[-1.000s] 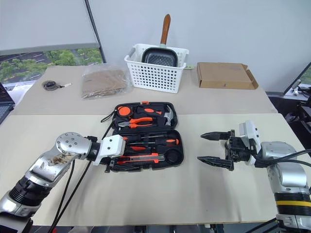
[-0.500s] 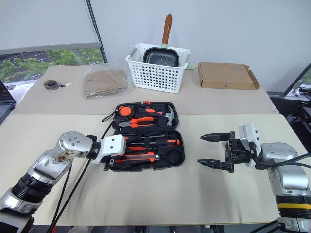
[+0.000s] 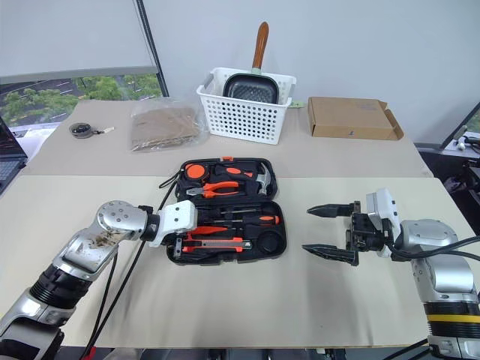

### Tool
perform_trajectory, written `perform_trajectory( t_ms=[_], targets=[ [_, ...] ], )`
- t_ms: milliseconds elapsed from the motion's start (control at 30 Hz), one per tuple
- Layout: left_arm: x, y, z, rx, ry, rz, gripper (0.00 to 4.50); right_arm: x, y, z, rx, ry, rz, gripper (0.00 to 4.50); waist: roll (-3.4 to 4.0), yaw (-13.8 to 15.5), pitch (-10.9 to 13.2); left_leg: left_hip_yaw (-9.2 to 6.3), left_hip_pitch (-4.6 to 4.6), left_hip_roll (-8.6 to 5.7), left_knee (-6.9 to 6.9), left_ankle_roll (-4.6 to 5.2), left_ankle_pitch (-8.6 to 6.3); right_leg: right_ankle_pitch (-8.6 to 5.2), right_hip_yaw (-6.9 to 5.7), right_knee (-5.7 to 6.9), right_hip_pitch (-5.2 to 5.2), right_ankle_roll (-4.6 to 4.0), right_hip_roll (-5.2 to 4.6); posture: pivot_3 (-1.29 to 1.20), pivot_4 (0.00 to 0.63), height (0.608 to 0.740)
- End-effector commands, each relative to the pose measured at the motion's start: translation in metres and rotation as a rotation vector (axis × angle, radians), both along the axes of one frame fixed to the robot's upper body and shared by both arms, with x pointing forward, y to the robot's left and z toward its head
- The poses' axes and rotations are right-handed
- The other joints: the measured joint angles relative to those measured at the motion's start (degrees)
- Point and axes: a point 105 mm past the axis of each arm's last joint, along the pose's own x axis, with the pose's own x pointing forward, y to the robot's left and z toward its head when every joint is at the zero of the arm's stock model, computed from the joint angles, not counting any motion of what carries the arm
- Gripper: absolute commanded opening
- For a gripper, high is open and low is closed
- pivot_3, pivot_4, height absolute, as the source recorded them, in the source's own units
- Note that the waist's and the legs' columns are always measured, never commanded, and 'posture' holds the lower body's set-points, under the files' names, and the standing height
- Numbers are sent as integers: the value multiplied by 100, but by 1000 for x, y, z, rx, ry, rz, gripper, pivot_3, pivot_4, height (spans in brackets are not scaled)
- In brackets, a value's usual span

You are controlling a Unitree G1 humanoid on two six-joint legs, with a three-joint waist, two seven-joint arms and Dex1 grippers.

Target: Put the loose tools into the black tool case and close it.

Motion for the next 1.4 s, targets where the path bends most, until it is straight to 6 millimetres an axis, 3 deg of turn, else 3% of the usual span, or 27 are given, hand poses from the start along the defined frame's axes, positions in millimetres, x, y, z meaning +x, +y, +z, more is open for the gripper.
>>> perform_trajectory(
  t_ms=[33,133,300,500,633,733,833,867,1067,1400],
  targets=[
    [1,-1,36,-150,-49,1,4480,-2,2,10,-7,-42,12,4500,0,2,0,0,-1,0,0,0,0,0,-1,0,0,0,0,0,150,700],
    [-15,1,46,-218,30,-52,4480,-1,2,10,-8,-42,12,4500,0,-3,0,0,-1,2,2,0,0,0,-1,1,-1,0,0,0,150,700],
    [-35,13,44,-211,142,-94,4480,0,2,10,-8,-39,17,4500,1,-49,0,1,5,2,1,-2,1,0,1,2,2,0,0,0,150,700],
    [-5,4,37,-272,19,7,4480,1,3,10,-7,-41,17,4500,2,23,1,-4,16,-3,6,-5,3,4,1,4,14,6,-1,0,150,700],
    [-5,-9,27,-310,9,-47,4480,1,3,10,-8,-45,16,4500,2,27,1,-2,14,-4,6,-1,3,6,5,2,13,9,-1,0,150,700],
    [-9,-22,26,-424,70,-96,3768,1,3,10,-7,-44,13,4500,2,26,0,1,6,-3,4,1,1,6,4,-1,8,7,0,0,150,700],
    [-2,-24,15,-403,50,-85,2430,0,3,10,-6,-44,12,4500,2,24,0,4,5,-4,6,5,-1,7,3,-4,10,7,0,0,150,700],
    [0,-23,12,-390,45,-82,2262,0,4,10,-3,-44,9,4500,2,18,1,5,5,-5,7,5,-1,7,3,-3,10,7,0,0,150,700],
    [2,-23,3,-361,43,-92,31,-1,3,10,-2,-45,3,4500,2,16,0,2,10,-3,9,3,1,8,3,3,11,9,-1,0,150,700],
    [5,-26,-19,-270,30,-107,31,1,6,12,-3,-50,0,4500,4,31,0,2,10,-5,10,5,0,8,3,1,13,9,-3,0,150,700]
  ],
)
